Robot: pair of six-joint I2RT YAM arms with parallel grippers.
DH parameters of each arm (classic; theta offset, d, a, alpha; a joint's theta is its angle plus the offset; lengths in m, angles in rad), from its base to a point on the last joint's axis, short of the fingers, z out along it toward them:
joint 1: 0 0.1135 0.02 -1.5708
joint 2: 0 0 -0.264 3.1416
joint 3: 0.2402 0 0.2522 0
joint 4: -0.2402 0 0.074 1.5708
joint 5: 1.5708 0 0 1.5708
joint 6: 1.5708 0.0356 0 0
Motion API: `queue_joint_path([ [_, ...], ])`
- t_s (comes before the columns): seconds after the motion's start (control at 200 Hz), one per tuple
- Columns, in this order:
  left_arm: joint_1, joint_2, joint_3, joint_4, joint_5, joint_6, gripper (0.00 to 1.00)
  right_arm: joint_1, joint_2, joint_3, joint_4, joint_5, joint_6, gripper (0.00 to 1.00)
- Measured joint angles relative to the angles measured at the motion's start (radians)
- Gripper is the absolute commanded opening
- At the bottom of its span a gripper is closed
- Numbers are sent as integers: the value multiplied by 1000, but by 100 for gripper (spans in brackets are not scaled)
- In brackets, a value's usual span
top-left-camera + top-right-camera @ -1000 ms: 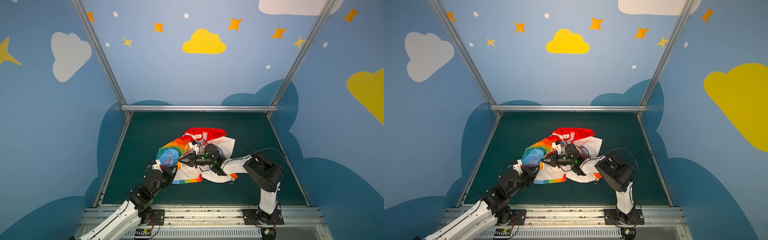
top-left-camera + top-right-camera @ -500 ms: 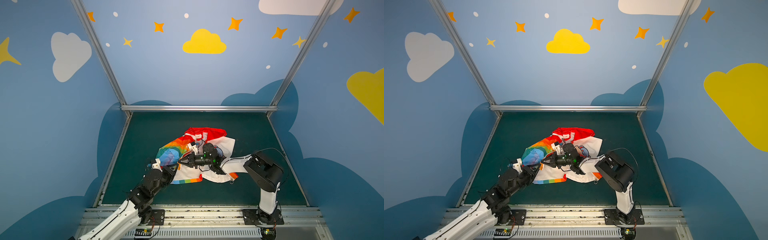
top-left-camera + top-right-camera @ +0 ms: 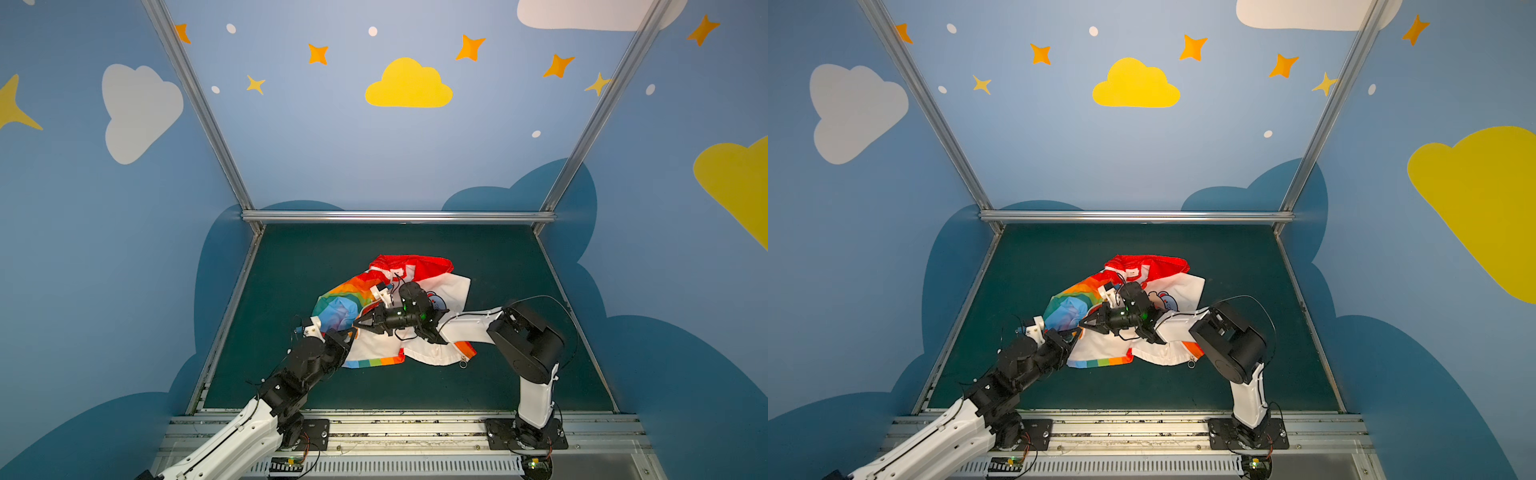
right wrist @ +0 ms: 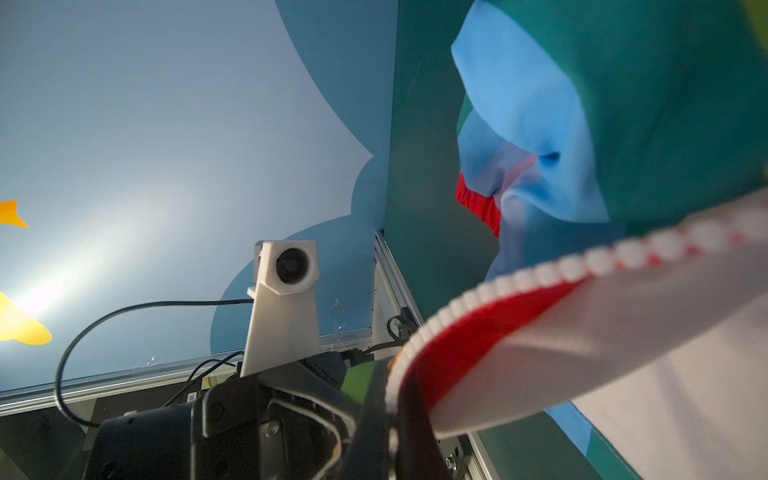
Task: Zip up the jacket
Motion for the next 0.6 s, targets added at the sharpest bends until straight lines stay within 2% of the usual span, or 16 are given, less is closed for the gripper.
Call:
queue_joint_path([
  [0.055,0,0,0,-6,-1,-7,3,0,0,6,-26,-4,-6,37],
  [0.17,2,-2,0,-8,-2,-15,3,0,-3,11,-63,-17,-30,51],
  [0.3,4,-2,0,-11,-2,-18,3,-14,-40,10,-164,-18,-74,55],
  [0.426,4,-2,0,-11,-2,-18,3,-45,-156,10,-401,25,-183,57],
  [0.601,4,-1,0,-13,-1,-18,3,-93,-381,24,-854,233,-414,62],
])
